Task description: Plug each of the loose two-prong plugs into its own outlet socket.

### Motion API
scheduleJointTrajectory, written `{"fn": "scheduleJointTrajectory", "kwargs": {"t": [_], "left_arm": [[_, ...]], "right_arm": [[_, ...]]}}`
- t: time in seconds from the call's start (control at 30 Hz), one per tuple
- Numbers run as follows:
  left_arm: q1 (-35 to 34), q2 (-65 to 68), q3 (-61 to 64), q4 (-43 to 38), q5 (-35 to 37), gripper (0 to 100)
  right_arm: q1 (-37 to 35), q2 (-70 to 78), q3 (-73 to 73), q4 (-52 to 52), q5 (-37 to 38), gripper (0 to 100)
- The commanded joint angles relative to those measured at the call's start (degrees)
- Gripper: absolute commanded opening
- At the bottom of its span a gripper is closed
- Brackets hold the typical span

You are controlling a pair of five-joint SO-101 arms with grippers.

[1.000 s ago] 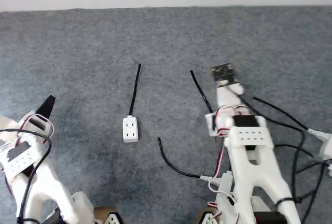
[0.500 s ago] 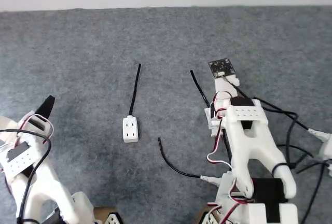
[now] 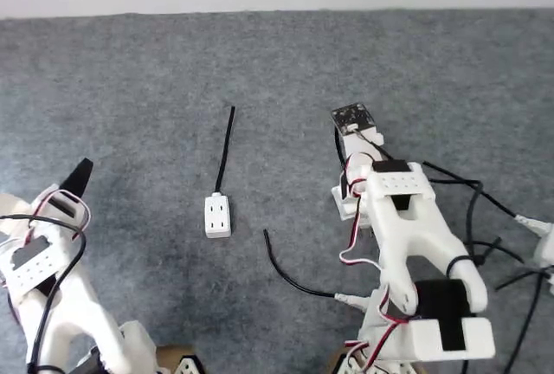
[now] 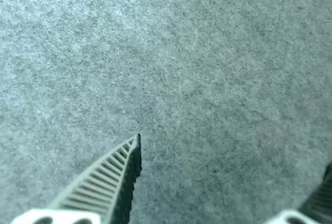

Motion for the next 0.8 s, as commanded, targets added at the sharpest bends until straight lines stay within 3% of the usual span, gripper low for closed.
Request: {"fn": "scheduleJointTrajectory", "kwargs": {"t": [0.0, 0.77], "left_arm": [[0.4, 0.0, -0.6, -1.1, -0.5, 49], [0.4, 0.0, -0.6, -1.0, -0.5, 49]], "right_arm": [[0.3, 0.6, -3.3, 0.7, 1.1, 10.6], [0.3, 8.6, -11.3, 3.8, 1.1, 10.1]]}}
